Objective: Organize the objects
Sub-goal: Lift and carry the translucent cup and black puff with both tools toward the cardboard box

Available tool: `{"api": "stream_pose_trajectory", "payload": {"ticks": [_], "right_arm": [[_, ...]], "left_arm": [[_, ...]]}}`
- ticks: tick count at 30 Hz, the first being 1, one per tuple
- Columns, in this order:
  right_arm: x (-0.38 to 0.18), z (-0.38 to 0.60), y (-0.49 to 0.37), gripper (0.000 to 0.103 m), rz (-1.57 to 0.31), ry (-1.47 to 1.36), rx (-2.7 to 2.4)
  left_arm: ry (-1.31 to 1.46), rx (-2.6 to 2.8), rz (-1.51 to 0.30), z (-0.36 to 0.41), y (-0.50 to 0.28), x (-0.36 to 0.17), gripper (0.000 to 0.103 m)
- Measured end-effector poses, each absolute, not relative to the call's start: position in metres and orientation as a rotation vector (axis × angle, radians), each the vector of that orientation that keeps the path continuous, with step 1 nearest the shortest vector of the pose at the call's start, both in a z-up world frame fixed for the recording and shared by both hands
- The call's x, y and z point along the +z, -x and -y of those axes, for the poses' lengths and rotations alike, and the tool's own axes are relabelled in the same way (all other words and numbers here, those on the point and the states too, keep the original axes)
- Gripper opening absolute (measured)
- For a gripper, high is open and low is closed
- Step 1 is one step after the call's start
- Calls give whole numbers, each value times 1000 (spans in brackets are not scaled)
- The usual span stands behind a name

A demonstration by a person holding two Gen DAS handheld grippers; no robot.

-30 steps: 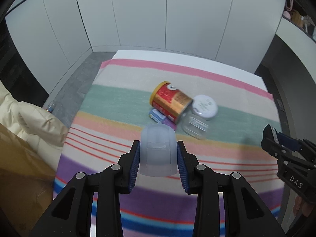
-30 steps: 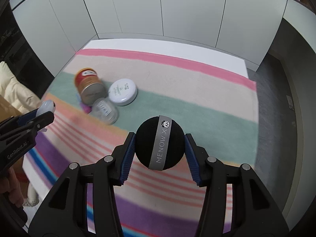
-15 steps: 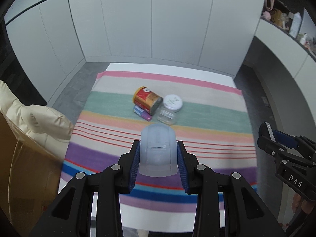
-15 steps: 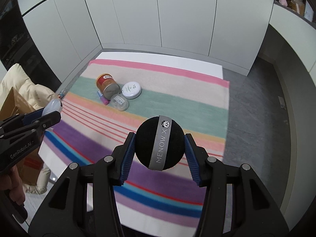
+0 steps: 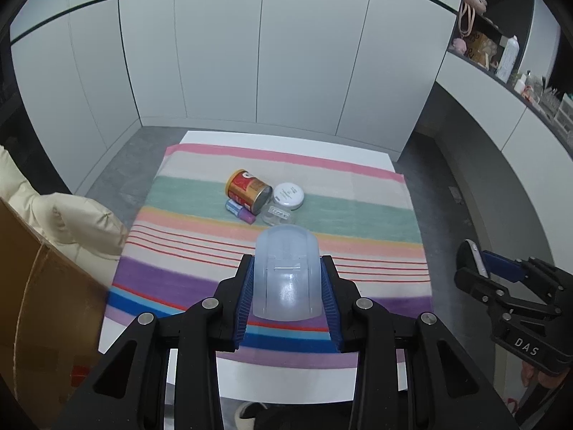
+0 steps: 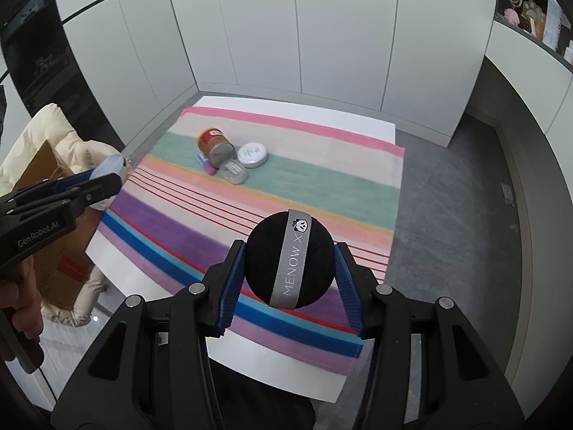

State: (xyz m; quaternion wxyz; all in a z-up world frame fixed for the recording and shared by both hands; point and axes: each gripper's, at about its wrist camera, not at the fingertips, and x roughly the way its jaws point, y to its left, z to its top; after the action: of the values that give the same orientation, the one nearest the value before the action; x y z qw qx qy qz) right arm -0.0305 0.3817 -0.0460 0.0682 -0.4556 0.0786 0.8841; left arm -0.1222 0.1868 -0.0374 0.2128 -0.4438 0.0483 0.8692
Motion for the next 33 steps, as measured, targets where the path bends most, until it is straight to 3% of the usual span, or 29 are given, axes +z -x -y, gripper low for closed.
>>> {"api": "stream_pose_trajectory", "payload": {"ticks": [33], "right_arm": [[-37, -307, 98, 51, -221, 1384, 2797]], "left_arm": [[1208, 2556, -89, -96, 143, -34, 36]]}}
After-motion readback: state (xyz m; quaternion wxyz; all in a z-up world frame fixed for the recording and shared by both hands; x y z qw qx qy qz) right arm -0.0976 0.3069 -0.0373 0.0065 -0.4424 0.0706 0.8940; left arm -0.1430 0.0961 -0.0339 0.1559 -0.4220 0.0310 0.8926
